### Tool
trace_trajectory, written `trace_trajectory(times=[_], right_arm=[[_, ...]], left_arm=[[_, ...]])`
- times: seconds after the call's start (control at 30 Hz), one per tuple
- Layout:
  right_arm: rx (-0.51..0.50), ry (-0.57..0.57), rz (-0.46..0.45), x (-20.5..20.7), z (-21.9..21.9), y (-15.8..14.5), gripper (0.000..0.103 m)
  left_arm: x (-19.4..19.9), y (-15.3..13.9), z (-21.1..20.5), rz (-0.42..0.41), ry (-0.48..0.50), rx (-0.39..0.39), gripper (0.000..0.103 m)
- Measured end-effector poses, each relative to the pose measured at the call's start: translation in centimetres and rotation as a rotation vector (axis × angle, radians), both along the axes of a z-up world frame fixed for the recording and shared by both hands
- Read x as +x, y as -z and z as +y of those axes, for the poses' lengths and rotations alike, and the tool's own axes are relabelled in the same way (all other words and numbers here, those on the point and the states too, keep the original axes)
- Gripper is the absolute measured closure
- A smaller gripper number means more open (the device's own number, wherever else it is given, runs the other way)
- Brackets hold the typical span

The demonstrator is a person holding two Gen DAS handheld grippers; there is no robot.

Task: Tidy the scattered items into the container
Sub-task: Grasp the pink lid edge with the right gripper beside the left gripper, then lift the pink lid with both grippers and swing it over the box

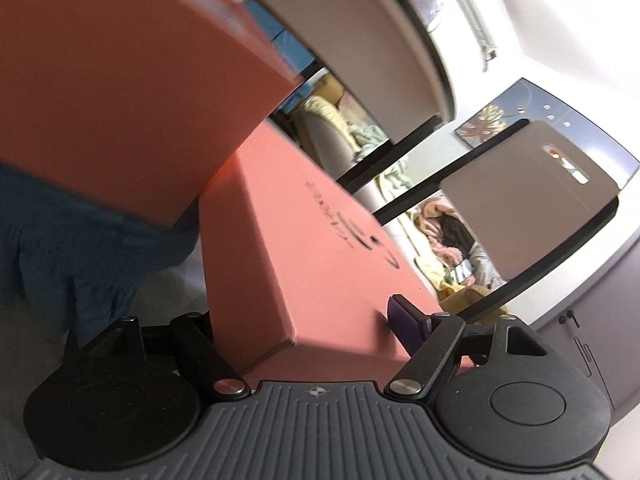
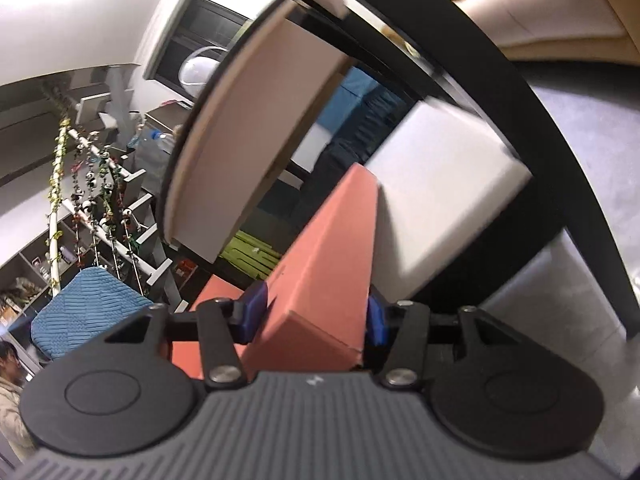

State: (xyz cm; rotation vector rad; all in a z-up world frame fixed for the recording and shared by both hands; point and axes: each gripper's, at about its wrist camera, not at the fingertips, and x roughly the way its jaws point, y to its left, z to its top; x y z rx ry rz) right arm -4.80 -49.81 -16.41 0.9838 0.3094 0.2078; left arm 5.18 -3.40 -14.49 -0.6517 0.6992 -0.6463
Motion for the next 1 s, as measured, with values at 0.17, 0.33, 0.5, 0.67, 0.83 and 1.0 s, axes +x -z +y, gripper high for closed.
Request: trace_trajectory(times=[0.17,0.33,0.5,0.67,0.83,1.0], right_arm=[[-0.033,0.017,-0.014,-0.4,0.4,-2.3,0.05],[-0.048,0.035,-0.045,-0.7,0.8,-4.5,0.05],[-0.046,0.041,-0.083,-0.6,0.8,-6.4,0.049],[-0.041,0.034,-0.106,1.3,1.8,-8.5,0.049],[-0.03,-0.005,-0.14,2.9,3.6,-10.0,0.049],[-0.022,-0.052,-0.158,5.3,6.8,-10.8,0.049]], left_arm=[[-0.2,-1.5,-0.1,-0.048,0.011,-0.009,0.023],[-0.1,-3.5,0.1,-0.08,0.018,-0.019,0.023],[0.3,-6.0,0.6,-0.127,0.02,-0.016,0.023],[0.4,-8.3,2.6,-0.164,-0.002,-0.012,0.023],[-0.1,-10.2,5.1,-0.208,-0.047,0.0,0.022],[-0.8,-11.3,8.8,-0.235,-0.113,0.013,0.022]])
